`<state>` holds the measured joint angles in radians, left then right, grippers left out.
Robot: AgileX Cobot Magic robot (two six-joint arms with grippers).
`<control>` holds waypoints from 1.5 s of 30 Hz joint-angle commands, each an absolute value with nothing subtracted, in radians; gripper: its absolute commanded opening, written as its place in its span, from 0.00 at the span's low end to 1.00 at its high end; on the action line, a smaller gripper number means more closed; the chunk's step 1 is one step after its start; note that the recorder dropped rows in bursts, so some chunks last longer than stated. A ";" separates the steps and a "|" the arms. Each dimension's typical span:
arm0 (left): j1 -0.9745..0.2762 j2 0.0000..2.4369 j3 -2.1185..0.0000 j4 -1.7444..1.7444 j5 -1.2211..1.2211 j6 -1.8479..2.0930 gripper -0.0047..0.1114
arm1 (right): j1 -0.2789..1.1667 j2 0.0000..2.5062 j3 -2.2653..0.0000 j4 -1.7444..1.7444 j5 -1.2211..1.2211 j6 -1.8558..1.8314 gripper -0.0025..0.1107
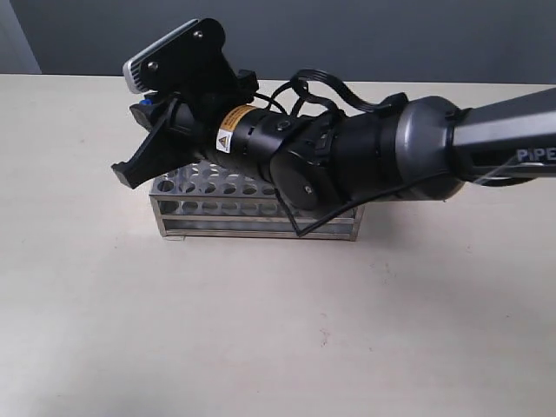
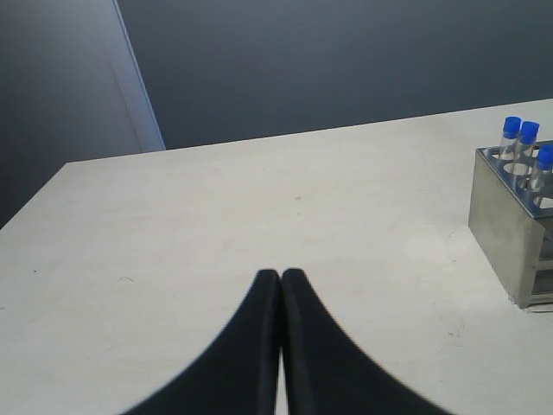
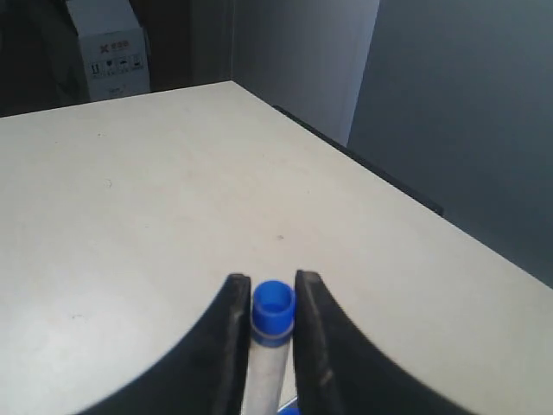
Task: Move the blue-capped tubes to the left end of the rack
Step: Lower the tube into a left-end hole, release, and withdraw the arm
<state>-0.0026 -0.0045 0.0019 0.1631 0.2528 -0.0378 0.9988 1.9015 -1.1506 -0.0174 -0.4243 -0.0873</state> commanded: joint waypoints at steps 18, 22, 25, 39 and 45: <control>-0.009 0.000 0.000 0.162 0.241 -0.041 0.04 | 1.000 2.017 -1.175 -0.042 -0.413 -0.041 0.02; -0.009 0.000 0.000 0.162 0.241 -0.041 0.04 | 1.000 2.033 -1.175 -0.042 -0.415 -0.029 0.02; -0.009 0.000 0.000 0.162 0.241 -0.041 0.04 | 1.000 2.035 -1.175 -0.042 -0.413 -0.022 0.02; -0.009 0.000 0.000 0.162 0.241 -0.041 0.04 | 1.000 2.029 -1.175 -0.042 -0.389 -0.029 0.29; -0.009 0.000 0.000 0.162 0.241 -0.041 0.04 | 0.958 1.880 -1.175 -0.009 -0.299 -0.058 0.08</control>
<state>-0.0026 -0.0045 0.0019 0.1631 0.2528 -0.0378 0.9929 1.9745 -1.1700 -0.0340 -0.3436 -0.0407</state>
